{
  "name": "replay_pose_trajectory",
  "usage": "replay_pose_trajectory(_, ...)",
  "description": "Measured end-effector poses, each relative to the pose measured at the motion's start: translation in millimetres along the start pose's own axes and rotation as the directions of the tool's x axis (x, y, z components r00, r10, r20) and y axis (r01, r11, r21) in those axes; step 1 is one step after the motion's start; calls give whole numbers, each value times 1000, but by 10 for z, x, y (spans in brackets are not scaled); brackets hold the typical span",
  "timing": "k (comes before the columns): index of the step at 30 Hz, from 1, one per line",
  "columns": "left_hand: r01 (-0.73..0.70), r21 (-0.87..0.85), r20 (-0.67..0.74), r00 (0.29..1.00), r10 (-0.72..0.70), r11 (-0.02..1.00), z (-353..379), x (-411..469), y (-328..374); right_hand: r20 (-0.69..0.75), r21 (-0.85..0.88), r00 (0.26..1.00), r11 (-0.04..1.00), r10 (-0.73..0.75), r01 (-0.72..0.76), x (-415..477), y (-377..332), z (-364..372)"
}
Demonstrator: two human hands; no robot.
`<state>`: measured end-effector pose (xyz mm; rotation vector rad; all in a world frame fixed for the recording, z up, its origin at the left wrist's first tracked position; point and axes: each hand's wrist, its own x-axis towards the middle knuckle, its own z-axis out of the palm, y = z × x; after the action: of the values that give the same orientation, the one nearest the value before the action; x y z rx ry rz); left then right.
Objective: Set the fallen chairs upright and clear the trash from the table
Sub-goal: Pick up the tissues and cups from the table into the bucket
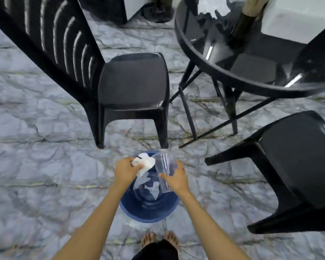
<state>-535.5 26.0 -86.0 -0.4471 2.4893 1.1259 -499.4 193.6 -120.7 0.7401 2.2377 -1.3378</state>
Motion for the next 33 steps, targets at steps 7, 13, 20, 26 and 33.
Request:
replay_pose_trajectory(7,121,41,115,985,-125,992,919,407,-1126,51,-77,998,996,41,-37,658,1027,799)
replay_pose_trajectory(13,97,43,116,988,-101,994,755,388,-964,89,-72,995,997,47,-40,601,949,758)
replay_pose_trajectory(20,-51,-39,106,993,55,998,-23,146,430,21,-38,996,995,-89,90,128,-252,-130)
replay_pose_trajectory(26,-252,-92,22,967,255,963,-803,30,1950,-109,-38,956,962,-273,270,-192,-1611,-1192)
replay_pose_trajectory(33,-411,-97,-9,911,412,906,-1306,145,3208,-263,-36,883,918,-390,395,-279,-2610,-2377)
